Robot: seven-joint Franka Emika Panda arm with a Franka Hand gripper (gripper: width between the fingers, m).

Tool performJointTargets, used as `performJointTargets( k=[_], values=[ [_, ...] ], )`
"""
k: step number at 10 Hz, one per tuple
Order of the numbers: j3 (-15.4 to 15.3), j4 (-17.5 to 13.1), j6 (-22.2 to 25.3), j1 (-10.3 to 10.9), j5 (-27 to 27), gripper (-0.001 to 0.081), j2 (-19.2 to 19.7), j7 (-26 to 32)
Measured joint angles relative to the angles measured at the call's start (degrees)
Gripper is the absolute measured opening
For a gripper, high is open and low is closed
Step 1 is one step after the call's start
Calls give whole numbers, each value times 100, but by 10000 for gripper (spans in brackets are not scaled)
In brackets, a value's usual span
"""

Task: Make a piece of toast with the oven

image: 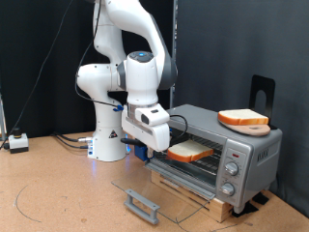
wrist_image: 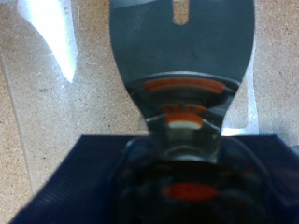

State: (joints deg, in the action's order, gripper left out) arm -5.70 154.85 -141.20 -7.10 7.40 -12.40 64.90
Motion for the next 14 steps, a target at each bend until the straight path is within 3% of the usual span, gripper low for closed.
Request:
performJointTargets(
  k=[3, 6, 9, 14],
  values=[
    [-5, -4, -70, 66, 250, 397, -24, 241],
    [-22, 26, -19, 247, 635, 397, -283, 569],
    [-170, 133, 138, 290, 635, 397, -479, 479],
    [-473, 184, 92, 305, 644, 397, -491, 17]
  ],
)
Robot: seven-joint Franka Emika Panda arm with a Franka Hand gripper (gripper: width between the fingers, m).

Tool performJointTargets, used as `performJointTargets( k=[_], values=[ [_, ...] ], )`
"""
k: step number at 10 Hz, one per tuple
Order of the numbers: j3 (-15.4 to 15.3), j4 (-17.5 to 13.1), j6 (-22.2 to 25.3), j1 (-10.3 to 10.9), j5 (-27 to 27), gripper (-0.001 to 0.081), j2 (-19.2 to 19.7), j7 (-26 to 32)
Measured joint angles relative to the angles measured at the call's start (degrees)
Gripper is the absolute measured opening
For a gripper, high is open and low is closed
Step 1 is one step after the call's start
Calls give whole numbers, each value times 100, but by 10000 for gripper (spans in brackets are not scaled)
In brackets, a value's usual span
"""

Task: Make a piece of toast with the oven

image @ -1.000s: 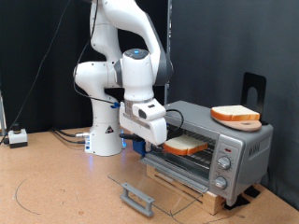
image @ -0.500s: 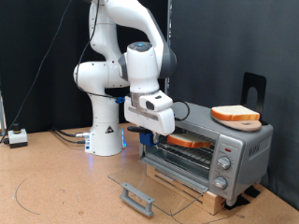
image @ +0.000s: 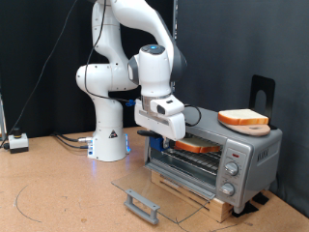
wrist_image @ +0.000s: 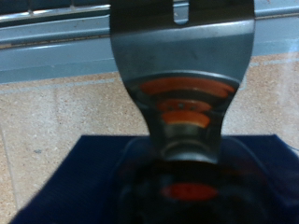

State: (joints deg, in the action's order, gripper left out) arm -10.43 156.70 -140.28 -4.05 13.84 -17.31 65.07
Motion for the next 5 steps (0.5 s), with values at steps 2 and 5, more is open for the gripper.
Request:
performJointTargets(
  k=[2, 5],
  values=[
    [57, 0, -106, -53, -18, 397, 4, 51],
    [279, 12, -311, -366, -382, 397, 73, 437]
  ],
)
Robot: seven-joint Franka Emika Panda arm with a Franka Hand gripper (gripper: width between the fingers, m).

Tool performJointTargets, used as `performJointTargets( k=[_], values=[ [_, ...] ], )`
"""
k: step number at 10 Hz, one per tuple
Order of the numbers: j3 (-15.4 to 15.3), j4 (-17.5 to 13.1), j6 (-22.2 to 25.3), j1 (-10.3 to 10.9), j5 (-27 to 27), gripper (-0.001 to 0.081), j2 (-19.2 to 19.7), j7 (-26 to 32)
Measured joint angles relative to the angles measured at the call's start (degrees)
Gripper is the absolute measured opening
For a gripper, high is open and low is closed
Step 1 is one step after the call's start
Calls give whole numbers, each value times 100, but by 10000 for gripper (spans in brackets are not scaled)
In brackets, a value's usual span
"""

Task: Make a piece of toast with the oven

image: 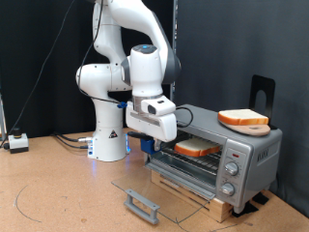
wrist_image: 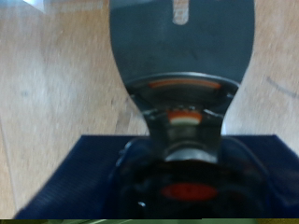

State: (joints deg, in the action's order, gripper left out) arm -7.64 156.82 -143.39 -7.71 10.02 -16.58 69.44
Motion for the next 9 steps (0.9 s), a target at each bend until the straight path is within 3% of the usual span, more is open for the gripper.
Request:
performJointTargets(
  k=[3, 7, 9],
  values=[
    [317, -3, 200, -204, -53, 397, 16, 437],
    [860, -85, 504, -213, 862, 397, 13, 791],
    [890, -105, 688, -194, 1038, 397, -4, 924]
  ],
)
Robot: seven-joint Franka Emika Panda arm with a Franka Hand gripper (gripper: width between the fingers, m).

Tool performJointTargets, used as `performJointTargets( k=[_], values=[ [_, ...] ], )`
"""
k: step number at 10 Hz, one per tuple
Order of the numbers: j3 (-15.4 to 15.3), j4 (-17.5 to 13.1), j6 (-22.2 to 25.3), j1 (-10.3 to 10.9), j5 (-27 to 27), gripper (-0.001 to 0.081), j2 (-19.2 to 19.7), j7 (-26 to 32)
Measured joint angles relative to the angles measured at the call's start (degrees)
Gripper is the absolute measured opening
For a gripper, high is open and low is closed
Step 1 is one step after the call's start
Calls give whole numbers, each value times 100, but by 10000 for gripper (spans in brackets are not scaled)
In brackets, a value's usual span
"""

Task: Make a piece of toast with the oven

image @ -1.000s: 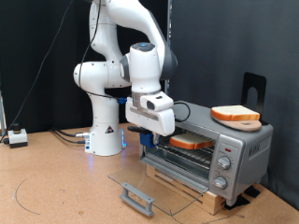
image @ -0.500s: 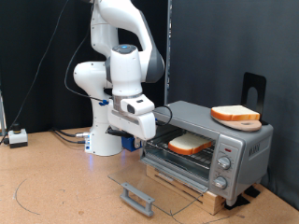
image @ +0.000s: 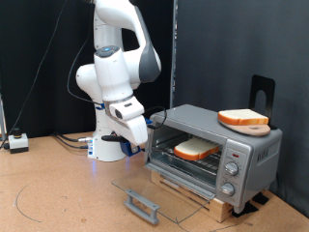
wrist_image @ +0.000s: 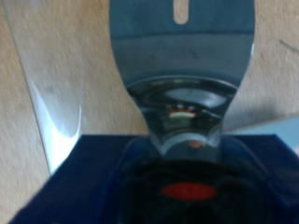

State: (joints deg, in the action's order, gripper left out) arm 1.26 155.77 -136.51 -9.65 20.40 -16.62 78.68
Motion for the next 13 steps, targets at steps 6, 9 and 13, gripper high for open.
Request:
performJointTargets(
  k=[6, 9, 13],
  values=[
    [566, -598, 2009, 7, 973, 397, -761, 986],
    [564, -676, 2363, -32, 918, 397, -1023, 805],
    [463, -654, 2973, 363, 1306, 397, -1047, 1158]
  ],
)
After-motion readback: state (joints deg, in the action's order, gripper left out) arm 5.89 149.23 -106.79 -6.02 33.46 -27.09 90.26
